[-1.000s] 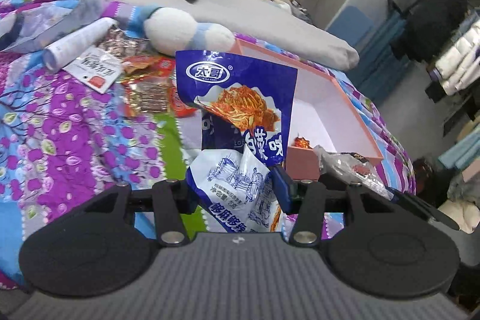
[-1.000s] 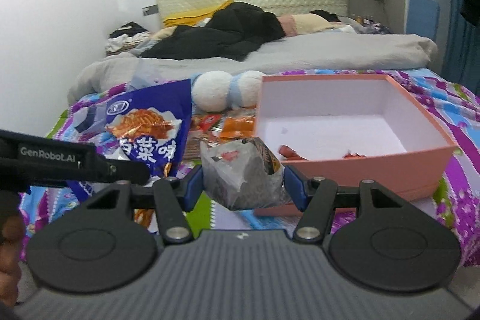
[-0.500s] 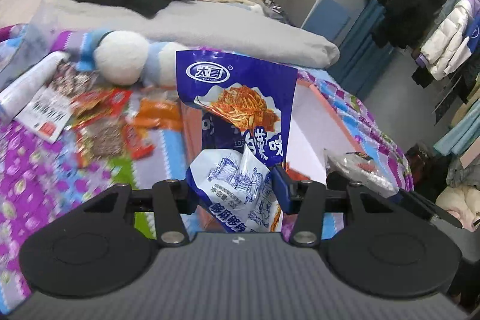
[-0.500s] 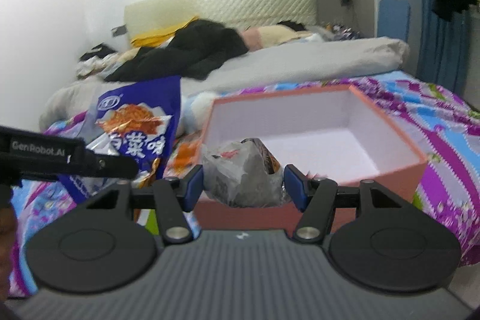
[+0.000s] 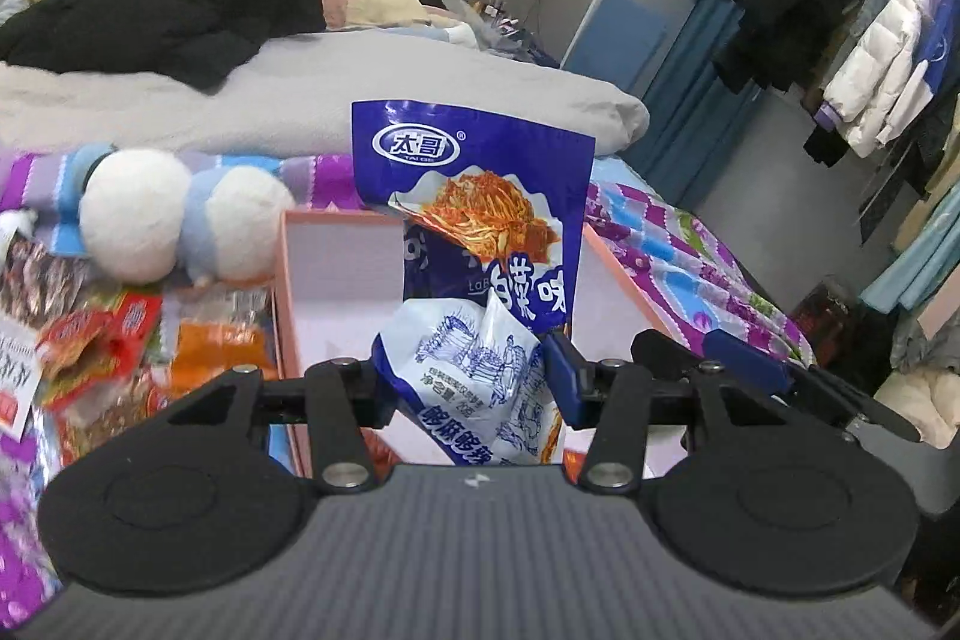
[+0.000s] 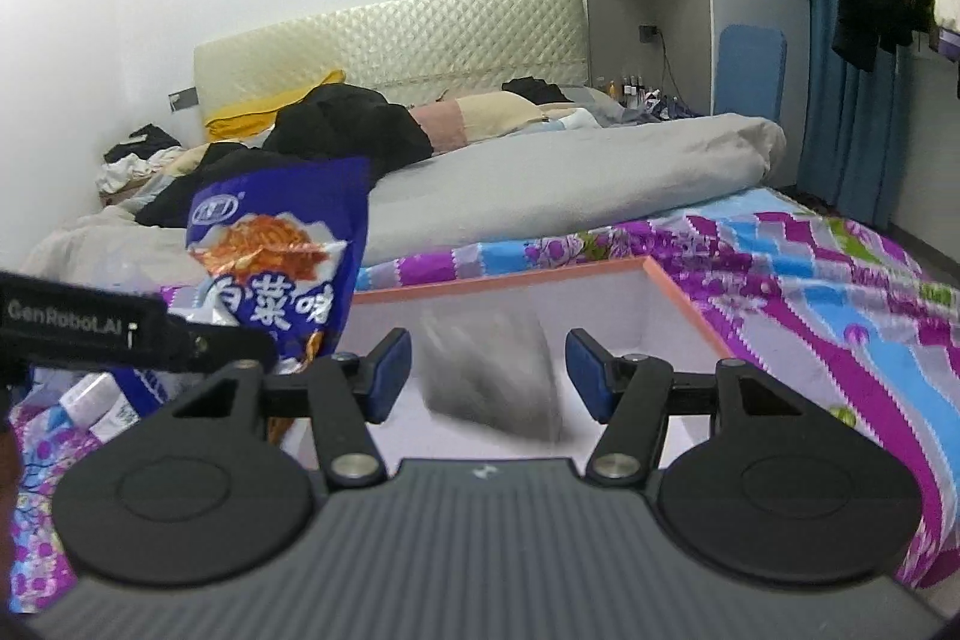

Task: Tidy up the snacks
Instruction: 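Open both tools over the pink box to drop the blue and clear bags, then withdraw both open tools from the pink box back toward the snack pile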

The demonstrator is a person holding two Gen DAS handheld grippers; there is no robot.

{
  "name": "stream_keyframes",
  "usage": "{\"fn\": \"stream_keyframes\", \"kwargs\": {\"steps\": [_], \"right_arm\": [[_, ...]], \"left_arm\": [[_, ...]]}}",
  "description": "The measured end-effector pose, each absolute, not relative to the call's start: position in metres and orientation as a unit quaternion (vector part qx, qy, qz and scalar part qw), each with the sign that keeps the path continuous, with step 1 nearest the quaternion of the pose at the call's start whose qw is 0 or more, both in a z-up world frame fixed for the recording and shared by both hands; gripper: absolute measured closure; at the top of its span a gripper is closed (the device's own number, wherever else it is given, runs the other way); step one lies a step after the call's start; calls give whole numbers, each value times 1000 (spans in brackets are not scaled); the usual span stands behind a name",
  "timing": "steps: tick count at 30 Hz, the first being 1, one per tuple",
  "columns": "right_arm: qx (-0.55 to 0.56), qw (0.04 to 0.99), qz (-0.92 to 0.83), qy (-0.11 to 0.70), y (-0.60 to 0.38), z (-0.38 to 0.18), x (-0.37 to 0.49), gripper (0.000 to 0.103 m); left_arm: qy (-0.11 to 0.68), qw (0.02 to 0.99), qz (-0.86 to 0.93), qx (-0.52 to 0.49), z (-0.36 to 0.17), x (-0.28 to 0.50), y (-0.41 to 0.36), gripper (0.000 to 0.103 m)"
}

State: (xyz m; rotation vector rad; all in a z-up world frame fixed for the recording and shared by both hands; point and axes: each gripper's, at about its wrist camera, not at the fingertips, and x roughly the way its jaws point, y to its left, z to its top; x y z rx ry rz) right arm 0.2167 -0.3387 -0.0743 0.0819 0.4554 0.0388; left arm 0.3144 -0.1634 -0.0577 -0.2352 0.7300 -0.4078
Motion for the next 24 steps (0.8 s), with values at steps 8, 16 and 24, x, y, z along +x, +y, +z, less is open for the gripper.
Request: {"fn": "stream_keyframes", "kwargs": {"steps": [8, 16, 24], "right_arm": [[43, 952, 14, 304, -351, -97, 274, 51], [31, 943, 16, 332, -351, -109, 280, 51], [38, 944, 10, 326, -348, -107, 272, 51]], "left_arm": [[427, 880, -184, -103, -78, 372, -183, 48], [443, 873, -176, -105, -92, 373, -178, 33], [408, 890, -182, -90, -79, 359, -167, 28]]}}
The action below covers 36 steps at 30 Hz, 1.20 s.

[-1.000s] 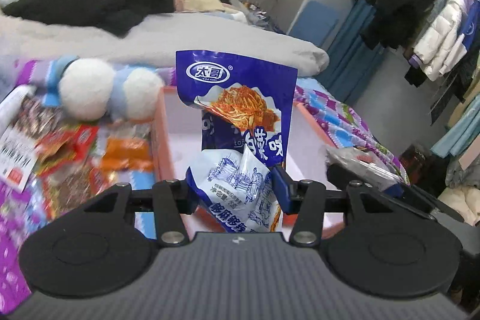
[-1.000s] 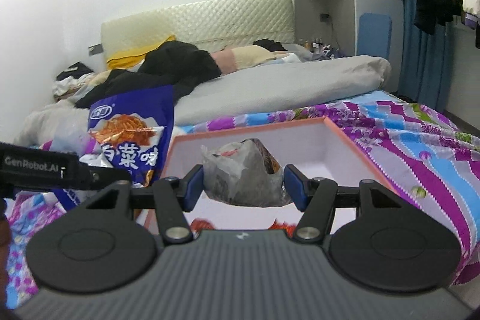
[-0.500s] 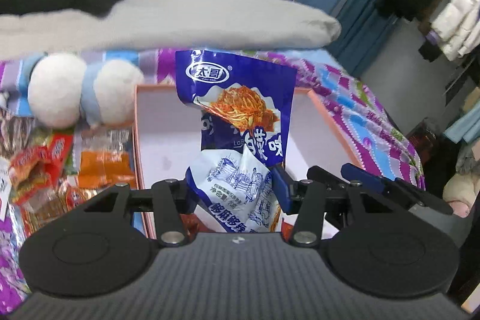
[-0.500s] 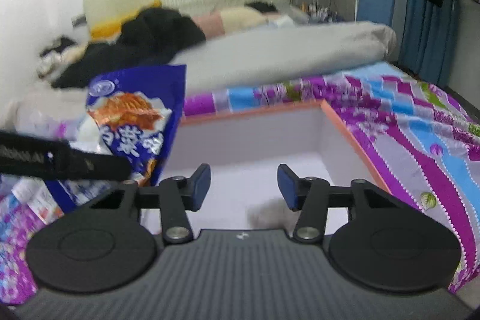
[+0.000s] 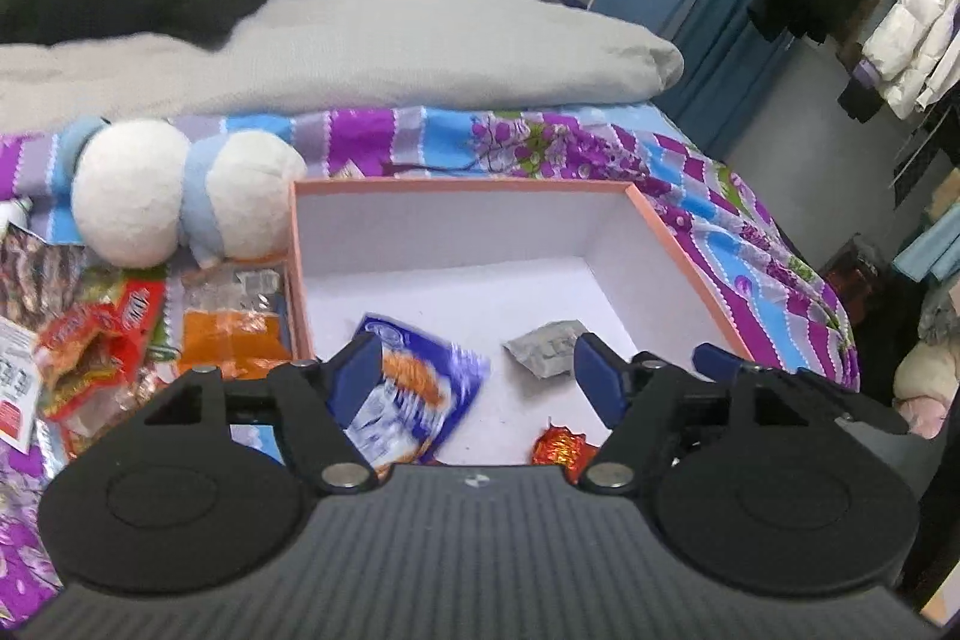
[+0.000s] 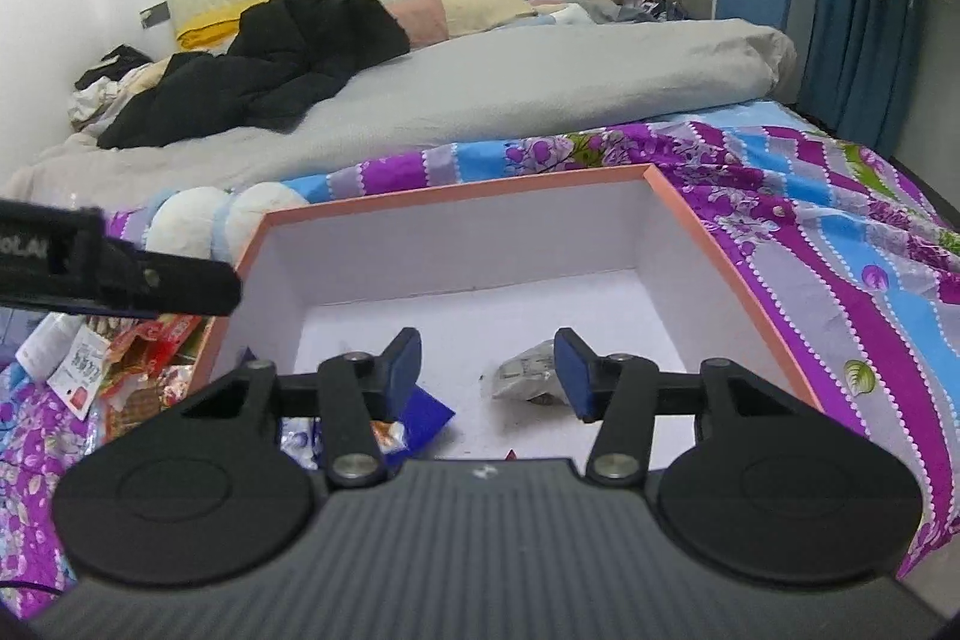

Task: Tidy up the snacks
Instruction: 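Withdraw both open tools from the pink box back toward the snack pile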

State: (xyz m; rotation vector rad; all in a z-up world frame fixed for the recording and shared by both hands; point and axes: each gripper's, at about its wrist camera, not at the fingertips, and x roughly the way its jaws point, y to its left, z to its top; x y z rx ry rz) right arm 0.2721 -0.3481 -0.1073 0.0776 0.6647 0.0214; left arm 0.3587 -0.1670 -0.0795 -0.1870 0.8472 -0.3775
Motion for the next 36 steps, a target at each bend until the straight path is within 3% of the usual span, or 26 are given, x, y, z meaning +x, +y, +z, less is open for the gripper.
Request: {"fn": "stream_keyframes", "kwargs": {"steps": [18, 36], "right_arm": [[69, 965, 45, 251, -303, -73, 211, 50], [67, 962, 123, 233, -238, -60, 139, 50]], "left_arm": [[309, 938, -144, -63, -36, 261, -99, 28], [275, 953, -107, -74, -31, 160, -13, 28]]}}
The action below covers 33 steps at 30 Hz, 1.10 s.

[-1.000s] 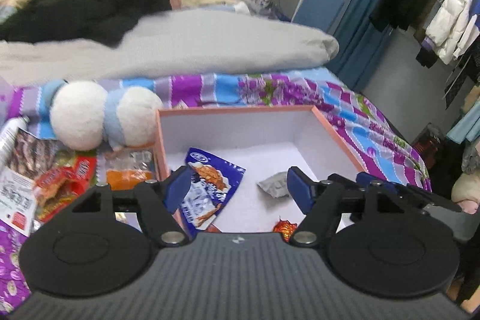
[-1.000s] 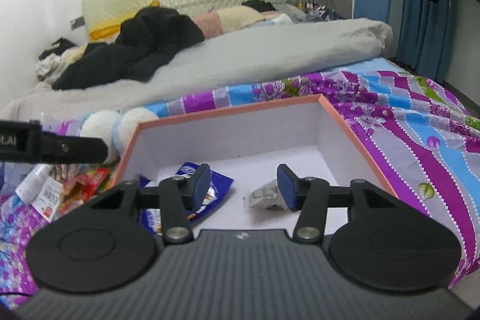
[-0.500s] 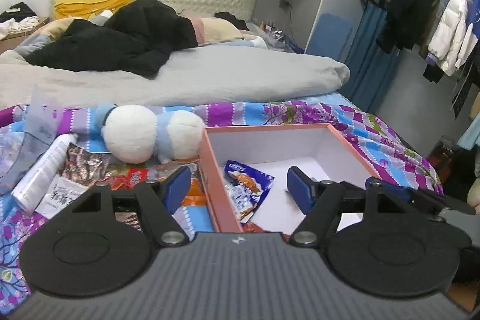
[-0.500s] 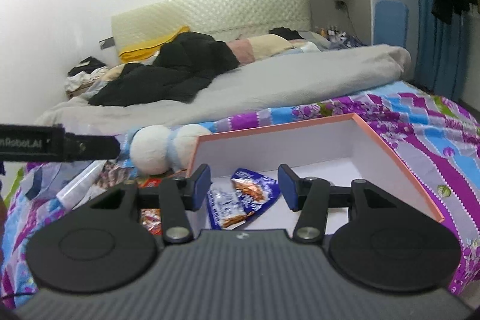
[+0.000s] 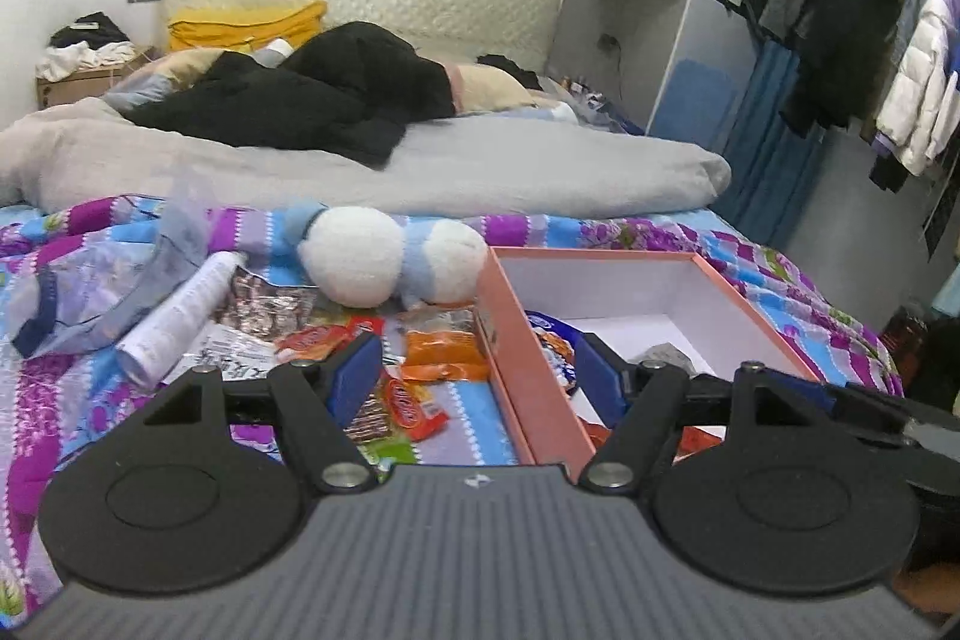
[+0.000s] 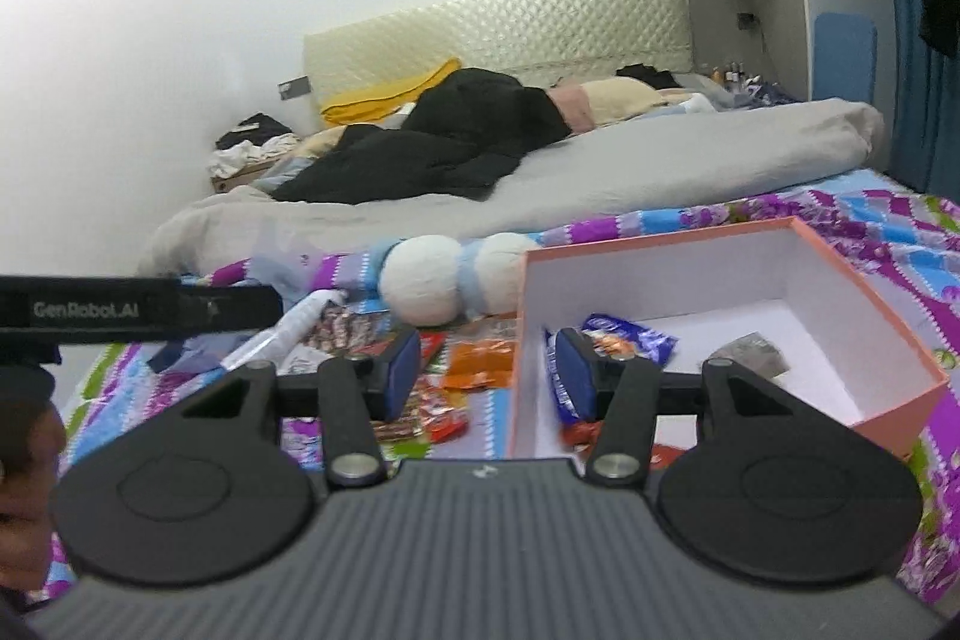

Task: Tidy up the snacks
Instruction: 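Withdraw both open tools from the pink box back toward the snack pile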

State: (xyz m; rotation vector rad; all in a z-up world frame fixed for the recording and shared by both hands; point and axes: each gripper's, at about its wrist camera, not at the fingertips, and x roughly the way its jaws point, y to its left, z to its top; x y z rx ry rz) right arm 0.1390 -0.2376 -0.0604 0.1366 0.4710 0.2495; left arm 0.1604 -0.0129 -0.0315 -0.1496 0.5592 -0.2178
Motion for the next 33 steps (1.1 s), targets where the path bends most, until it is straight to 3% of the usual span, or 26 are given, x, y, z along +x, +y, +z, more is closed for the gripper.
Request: {"fn": "stream_keyframes", "kwargs": {"steps": [30, 33], "right_arm": [[61, 940, 153, 298, -207, -101, 64, 50], [59, 938, 156, 304, -206, -105, 59, 46]], "left_arm": [[309, 944, -56, -101, -74, 66, 56, 28], [319, 940, -52, -109, -84, 59, 61, 28]]}}
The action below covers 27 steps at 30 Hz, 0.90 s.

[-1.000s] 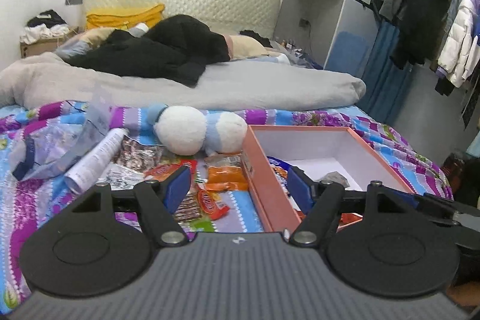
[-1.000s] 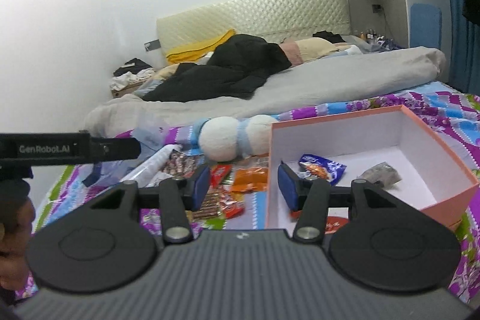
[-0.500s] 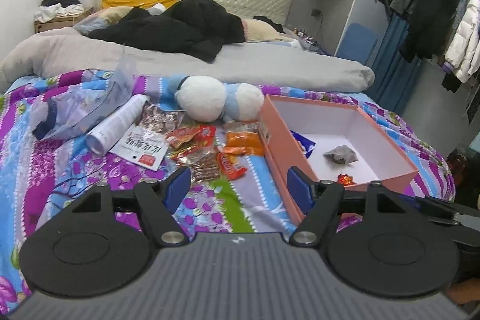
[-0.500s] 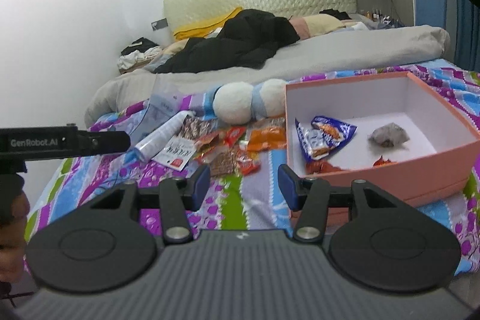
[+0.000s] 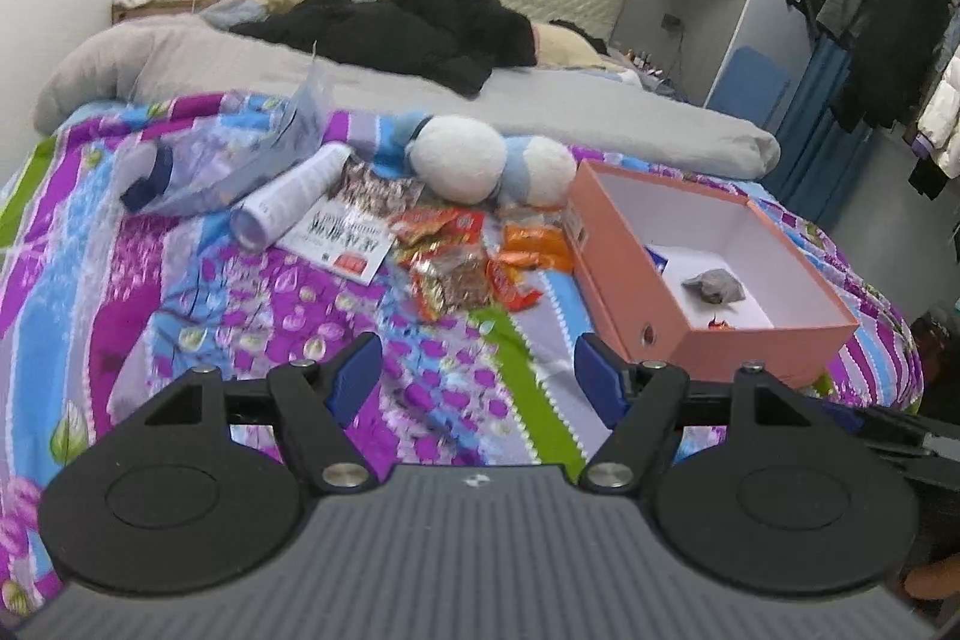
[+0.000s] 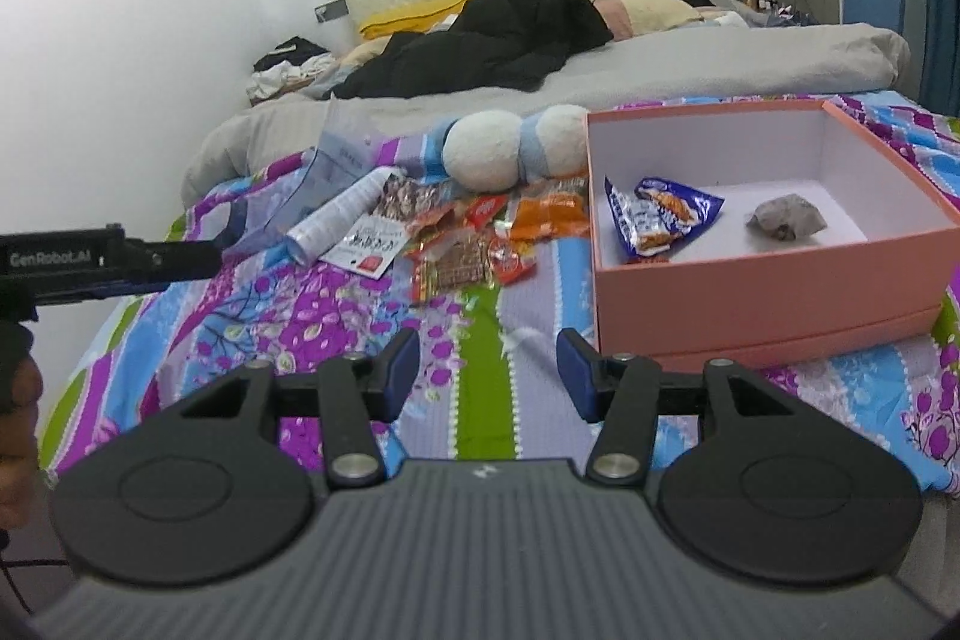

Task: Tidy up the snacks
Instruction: 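Withdraw both open tools from the pink box back toward the snack pile, then grasp the red snack packet with the left tool while the right tool grasps a brown strip packet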

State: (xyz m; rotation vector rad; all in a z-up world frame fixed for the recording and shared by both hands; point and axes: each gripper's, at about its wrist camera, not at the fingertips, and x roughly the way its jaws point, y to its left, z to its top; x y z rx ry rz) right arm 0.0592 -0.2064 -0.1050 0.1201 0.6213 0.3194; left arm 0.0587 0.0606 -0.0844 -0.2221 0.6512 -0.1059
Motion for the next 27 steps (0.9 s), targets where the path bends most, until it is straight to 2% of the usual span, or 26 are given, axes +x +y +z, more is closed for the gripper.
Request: {"fn": "stream_keyframes", "kwargs": {"steps": [3, 19, 27], "right_arm": [[57, 934, 161, 313, -204, -109, 60, 19], [23, 923, 199, 328, -169, -128, 91, 20], [-9, 920, 215, 329, -149, -148, 127, 20]], "left_arm": [[330, 936, -43, -115, -96, 58, 64, 27], [346, 926, -24, -151, -135, 101, 89, 27], [356, 917, -22, -179, -170, 146, 106, 27]]}}
